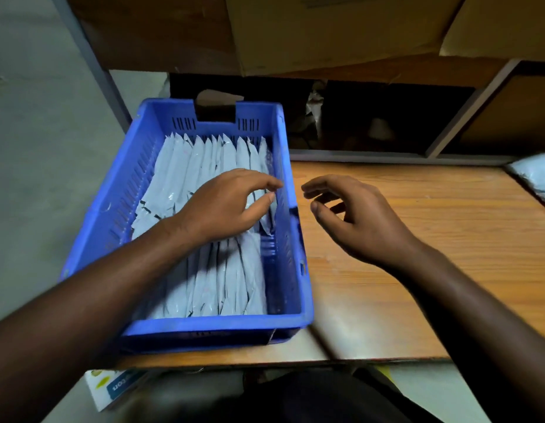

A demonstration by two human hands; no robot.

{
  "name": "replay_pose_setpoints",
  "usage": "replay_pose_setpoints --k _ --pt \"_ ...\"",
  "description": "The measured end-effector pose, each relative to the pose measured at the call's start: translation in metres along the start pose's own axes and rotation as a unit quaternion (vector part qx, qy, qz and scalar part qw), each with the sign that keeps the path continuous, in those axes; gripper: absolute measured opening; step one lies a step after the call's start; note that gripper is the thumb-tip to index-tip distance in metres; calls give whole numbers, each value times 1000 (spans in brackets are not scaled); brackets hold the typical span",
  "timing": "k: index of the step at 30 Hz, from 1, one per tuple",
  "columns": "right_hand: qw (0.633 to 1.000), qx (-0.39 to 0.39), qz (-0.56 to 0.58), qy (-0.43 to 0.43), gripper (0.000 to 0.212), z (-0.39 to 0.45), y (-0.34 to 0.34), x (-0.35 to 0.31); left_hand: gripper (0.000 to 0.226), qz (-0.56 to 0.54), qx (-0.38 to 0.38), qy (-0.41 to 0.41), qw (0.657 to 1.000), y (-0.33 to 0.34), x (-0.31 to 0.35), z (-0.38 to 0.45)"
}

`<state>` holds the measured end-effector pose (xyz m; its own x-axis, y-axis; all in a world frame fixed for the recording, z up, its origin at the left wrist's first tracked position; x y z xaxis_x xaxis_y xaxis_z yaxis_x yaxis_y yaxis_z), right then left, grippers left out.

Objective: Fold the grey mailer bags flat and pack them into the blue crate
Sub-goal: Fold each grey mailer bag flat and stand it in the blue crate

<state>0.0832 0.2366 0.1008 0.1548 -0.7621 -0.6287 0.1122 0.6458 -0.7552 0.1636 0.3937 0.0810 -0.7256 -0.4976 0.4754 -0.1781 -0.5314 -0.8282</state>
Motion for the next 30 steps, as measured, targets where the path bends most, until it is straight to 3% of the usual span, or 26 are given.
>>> replay_pose_setpoints --k 6,12,20,25,30 --pt "999 29 17 28 26 -23 -44 54 27 -49 21 39 998 14 55 46" --pt "994 87 29 57 24 -50 -109 122 33 -23 -42 67 997 77 115 113" --pt "982 146 57 105 23 -97 -206 276 34 21 -125 71 989 222 204 228" --pt "973 185 -2 141 23 -136 -260 390 33 22 -142 40 989 337 258 294" --pt "935 233 89 252 48 -163 -282 527 48 13 -197 -3 980 447 305 350"
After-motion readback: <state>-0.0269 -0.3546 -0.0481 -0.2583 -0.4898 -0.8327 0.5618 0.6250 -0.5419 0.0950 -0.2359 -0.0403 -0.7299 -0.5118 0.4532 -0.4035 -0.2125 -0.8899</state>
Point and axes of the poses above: each hand's wrist, its own z-axis towards the middle knuckle, its own y-axis out of the palm, x = y × z, the point moved 10 cm from there along z, towards the middle knuckle, and after that the axes turned 1 degree about -x, right-handed, at the moved point
